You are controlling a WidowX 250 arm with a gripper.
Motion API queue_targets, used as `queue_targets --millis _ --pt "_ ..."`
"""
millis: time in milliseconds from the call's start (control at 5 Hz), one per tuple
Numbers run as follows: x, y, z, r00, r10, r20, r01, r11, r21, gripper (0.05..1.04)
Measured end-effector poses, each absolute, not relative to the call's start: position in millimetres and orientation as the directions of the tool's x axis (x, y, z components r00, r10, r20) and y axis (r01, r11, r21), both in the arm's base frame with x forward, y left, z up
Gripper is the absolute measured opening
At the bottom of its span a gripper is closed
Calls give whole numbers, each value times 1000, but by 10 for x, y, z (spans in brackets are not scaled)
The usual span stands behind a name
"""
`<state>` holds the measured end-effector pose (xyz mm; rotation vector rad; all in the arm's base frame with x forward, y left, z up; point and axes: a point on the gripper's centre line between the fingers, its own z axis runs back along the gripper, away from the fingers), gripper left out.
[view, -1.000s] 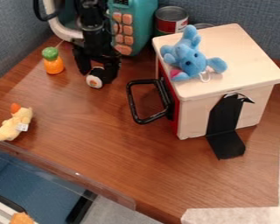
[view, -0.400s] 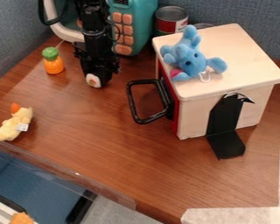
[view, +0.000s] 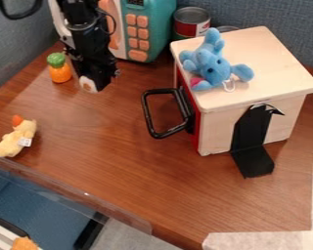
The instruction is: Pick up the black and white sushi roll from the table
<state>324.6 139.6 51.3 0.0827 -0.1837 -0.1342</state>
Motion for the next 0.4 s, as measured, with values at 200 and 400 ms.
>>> queue_targets --millis 200,400 --pt "2919 1302 521 961 -210 177 199 977 78 483" --pt "2642 1226 340 957 -253 143 255 967 6 481"
